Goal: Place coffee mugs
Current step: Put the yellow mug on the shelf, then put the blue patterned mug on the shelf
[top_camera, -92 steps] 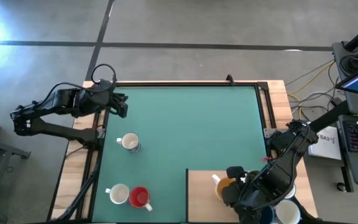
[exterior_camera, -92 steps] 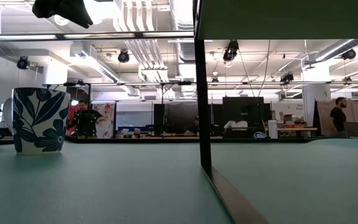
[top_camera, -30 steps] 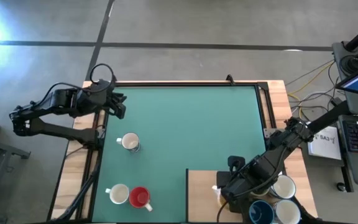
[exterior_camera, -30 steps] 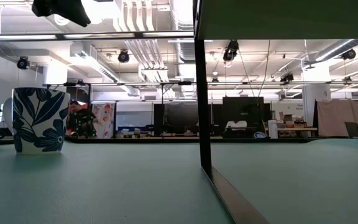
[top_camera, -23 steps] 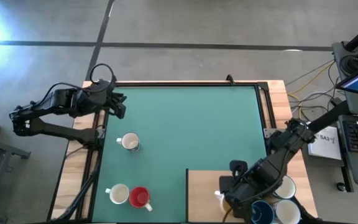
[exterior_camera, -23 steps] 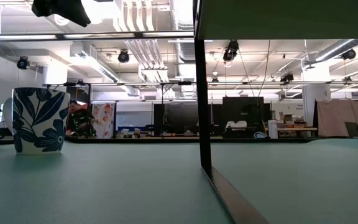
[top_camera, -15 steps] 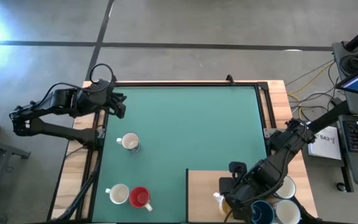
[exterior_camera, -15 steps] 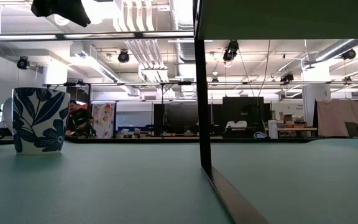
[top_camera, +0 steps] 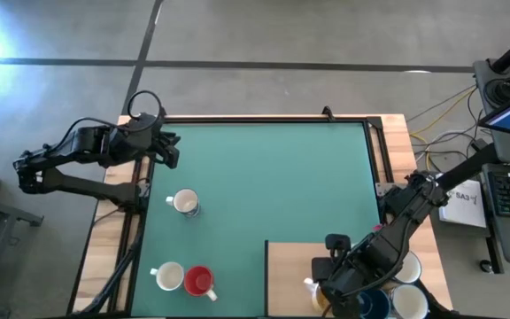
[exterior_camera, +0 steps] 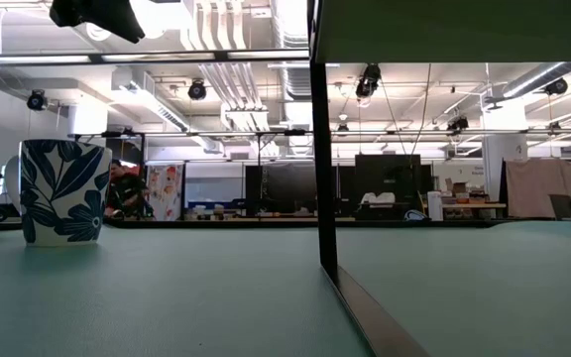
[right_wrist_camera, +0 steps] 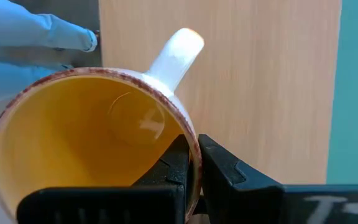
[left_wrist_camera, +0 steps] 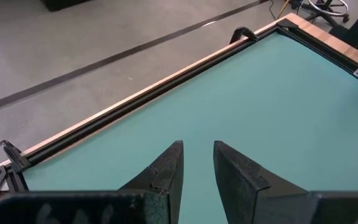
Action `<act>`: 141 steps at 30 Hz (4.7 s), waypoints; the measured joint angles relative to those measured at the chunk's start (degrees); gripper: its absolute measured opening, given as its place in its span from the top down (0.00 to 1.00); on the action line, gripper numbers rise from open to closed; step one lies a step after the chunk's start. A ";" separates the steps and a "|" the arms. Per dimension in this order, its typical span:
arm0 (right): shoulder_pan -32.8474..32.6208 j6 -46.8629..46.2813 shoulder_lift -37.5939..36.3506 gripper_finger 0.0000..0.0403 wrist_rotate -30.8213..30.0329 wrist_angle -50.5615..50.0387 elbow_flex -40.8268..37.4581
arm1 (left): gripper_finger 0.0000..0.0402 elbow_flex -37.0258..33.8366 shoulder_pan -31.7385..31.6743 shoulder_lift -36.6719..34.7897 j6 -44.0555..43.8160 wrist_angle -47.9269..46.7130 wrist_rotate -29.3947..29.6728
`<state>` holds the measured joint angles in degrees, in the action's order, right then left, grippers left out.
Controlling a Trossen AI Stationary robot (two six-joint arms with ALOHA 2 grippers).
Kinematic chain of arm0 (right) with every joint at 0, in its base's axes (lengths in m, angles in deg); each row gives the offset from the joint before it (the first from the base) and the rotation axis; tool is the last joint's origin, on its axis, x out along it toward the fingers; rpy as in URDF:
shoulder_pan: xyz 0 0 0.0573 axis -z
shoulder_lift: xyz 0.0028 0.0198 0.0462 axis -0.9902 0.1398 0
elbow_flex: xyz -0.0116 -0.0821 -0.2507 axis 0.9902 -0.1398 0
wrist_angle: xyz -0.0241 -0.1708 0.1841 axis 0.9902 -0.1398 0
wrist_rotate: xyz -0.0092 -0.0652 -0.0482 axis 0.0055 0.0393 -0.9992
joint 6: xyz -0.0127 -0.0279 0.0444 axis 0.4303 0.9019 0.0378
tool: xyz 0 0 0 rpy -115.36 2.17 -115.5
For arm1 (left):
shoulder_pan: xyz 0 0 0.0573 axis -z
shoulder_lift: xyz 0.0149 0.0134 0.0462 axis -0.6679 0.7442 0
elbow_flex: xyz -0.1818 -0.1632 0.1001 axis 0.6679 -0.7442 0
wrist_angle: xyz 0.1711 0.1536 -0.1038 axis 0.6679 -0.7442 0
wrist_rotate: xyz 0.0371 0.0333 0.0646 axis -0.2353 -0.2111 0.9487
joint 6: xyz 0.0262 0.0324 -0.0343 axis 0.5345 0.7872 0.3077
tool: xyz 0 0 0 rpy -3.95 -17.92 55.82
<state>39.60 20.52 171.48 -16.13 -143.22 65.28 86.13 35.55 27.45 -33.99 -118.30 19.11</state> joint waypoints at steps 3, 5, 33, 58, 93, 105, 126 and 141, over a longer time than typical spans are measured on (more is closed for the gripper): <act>-0.02 0.83 0.32 0.96 -0.03 0.07 0.04 | 0.82 0.00 0.01 0.00 0.02 0.00 0.07; -0.02 1.10 0.32 0.96 -0.07 0.06 0.06 | 0.82 0.00 0.01 0.00 0.00 0.00 0.13; -0.02 1.77 0.63 0.92 0.19 -0.31 2.79 | 0.82 0.00 -0.01 0.04 -0.43 0.00 0.09; -0.02 0.86 0.65 0.83 5.17 0.12 2.90 | 0.82 0.00 0.00 0.04 -0.46 -1.22 -0.07; 10.29 5.40 -0.18 0.83 -13.32 -3.68 12.34 | 0.82 -8.37 5.65 4.72 -17.59 -17.88 -23.08; 15.53 7.99 -0.44 0.83 -12.94 -7.42 12.34 | 0.82 -19.48 14.83 9.83 -20.90 -11.70 -21.19; 16.28 8.36 -0.77 0.83 -12.93 -8.01 12.34 | 0.97 -25.68 14.81 14.69 -19.89 1.46 -20.21; 18.14 3.90 -0.77 0.83 -25.53 -6.98 12.28 | 0.98 -8.18 14.79 22.38 -18.18 4.39 -9.28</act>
<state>57.74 24.42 170.71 -41.66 -150.20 77.55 77.95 50.33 49.82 -52.17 -113.91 9.83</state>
